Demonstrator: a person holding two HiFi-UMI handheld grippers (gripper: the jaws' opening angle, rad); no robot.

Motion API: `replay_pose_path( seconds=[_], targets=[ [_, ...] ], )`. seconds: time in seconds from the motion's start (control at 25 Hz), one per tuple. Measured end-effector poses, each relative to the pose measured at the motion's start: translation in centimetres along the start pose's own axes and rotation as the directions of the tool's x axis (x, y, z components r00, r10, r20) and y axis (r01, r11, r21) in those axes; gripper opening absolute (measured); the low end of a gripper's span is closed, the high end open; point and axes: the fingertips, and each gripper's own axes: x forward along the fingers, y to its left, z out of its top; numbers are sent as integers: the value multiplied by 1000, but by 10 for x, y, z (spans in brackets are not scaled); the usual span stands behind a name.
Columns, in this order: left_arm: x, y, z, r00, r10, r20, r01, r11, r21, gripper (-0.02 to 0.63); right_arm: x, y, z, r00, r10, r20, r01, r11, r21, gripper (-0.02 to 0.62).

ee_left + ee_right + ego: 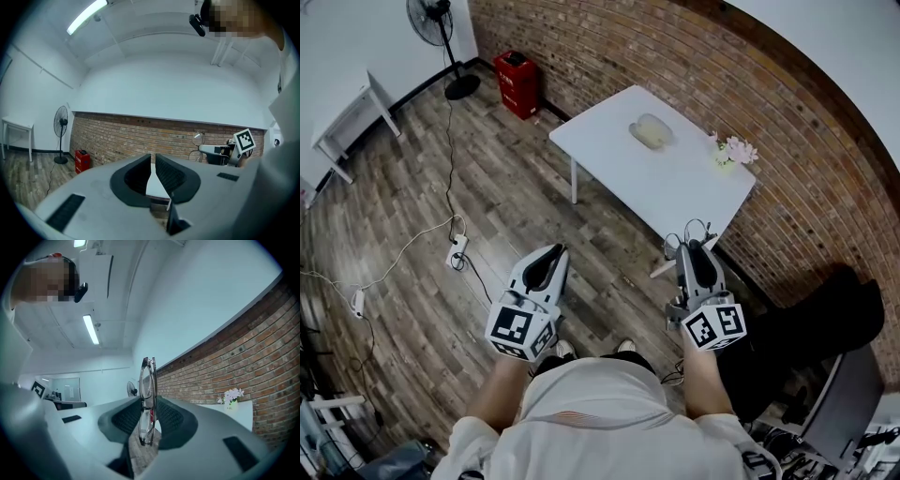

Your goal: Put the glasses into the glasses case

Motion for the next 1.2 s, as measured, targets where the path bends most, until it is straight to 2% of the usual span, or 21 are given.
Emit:
replay_pose_path(
  seconds=[0.24,0.44,0.64,0.84,1.2],
  targets=[
    [-8,41,-8,1000,-1,-12,0,1000,-25,40,25,30,-19,1000,4,-13,-4,1000,7,150],
    [6,58,-14,1000,0,-19,-1,999,-43,40,45,24,-27,999,3,-49,-3,1000,10,152],
    [43,75,-20,999,17,-38,-18,999,-38,40,88,-4,-34,998,17,-62,-15,999,41,152],
    [99,96,-5,998,38,-44,-38,999,-6,40,145,-35,-27,998,56,-43,-52,996,70,152],
    [225,100,15,998,47,-42,-46,998,36,40,224,-140,-6,997,64,-32,-60,993,101,152]
  ],
)
